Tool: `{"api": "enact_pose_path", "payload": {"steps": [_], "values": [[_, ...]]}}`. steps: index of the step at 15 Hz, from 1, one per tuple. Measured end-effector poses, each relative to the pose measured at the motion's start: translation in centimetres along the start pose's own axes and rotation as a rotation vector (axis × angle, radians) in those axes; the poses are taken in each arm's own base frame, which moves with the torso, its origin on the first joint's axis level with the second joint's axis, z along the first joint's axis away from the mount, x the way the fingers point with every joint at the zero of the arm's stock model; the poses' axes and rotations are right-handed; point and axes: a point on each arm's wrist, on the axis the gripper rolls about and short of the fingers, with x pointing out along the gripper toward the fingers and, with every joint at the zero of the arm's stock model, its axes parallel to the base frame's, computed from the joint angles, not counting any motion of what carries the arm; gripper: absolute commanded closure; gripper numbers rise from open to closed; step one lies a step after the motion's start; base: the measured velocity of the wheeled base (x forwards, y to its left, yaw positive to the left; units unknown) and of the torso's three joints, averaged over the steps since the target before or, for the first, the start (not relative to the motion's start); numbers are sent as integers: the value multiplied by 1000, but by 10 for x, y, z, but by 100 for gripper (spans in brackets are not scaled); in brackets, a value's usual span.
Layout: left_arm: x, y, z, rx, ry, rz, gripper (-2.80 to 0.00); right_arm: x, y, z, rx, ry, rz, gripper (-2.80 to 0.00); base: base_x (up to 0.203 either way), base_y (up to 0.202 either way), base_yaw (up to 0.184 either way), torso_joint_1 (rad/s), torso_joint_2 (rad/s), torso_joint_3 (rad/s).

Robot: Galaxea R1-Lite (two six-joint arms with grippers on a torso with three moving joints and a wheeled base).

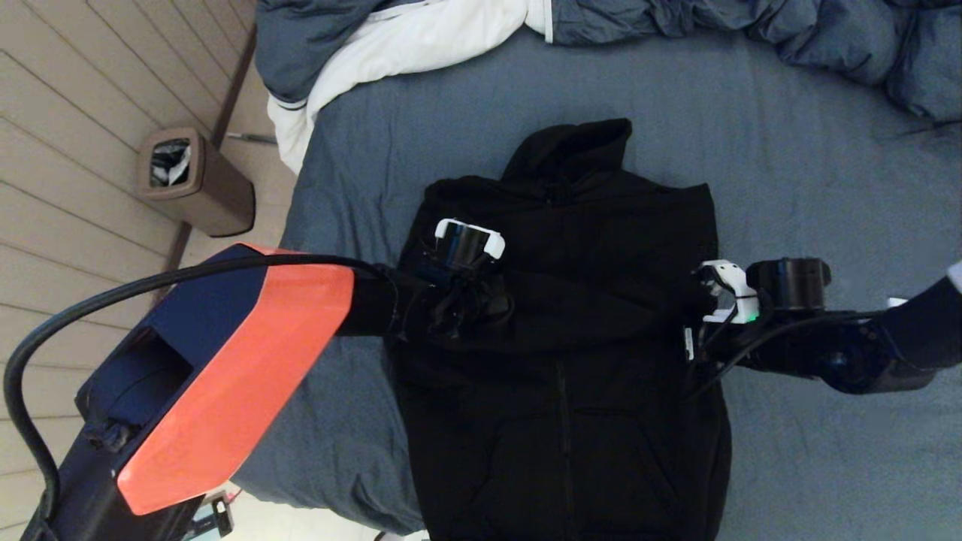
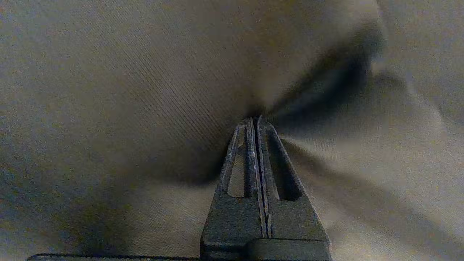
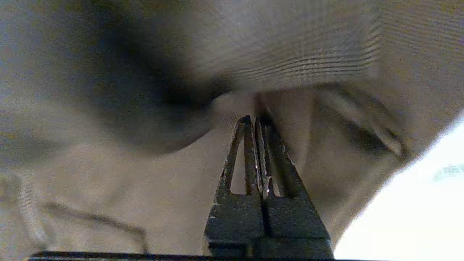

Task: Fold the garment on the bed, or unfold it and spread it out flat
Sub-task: Fold the black sweatshirt

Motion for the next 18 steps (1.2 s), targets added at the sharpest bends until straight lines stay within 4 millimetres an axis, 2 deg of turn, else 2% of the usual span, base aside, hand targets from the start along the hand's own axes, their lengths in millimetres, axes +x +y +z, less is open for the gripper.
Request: {"api": "enact_pose_path", "payload": {"steps": [4, 8, 11, 15, 18], "values": [[-40, -23, -1, 31, 13, -57, 0, -33, 9, 4, -8, -37, 2, 0, 0, 0, 0, 0, 0, 0], [-82, -27, 6, 37, -5, -56, 0, -62, 16, 6, -11, -61, 2, 0, 0, 0, 0, 0, 0, 0], [-111, -9, -4, 61, 52, -29, 0, -82, 20, -2, 30, 41, 23, 0, 0, 0, 0, 0, 0, 0], [-146, 36, -29, 68, 154, 26, 0, -105, 26, -27, 93, 197, 38, 0, 0, 0, 0, 0, 0, 0], [-170, 71, -24, 25, 111, 63, 0, -117, 28, -30, 105, 181, 32, 0, 0, 0, 0, 0, 0, 0]]}}
